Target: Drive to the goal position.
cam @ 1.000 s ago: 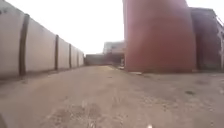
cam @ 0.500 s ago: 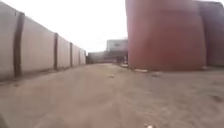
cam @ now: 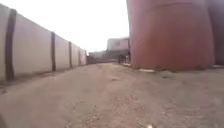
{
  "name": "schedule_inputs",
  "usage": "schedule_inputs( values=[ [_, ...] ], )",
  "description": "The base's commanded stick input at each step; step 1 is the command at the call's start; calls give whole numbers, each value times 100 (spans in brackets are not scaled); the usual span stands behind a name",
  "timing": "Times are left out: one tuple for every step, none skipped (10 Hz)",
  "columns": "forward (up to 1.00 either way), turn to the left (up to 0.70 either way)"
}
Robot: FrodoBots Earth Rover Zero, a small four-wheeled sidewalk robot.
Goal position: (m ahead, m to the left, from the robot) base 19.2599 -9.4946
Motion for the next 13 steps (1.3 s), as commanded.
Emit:
schedule_inputs(
  values=[
    [100, 0],
    [100, 0],
    [100, 0],
    [100, 0],
    [100, 0],
    [100, 0],
    [100, 0],
    [100, 0],
    [100, 0],
    [100, 0],
    [100, 0],
    [100, 0],
    [100, 0]
  ],
)
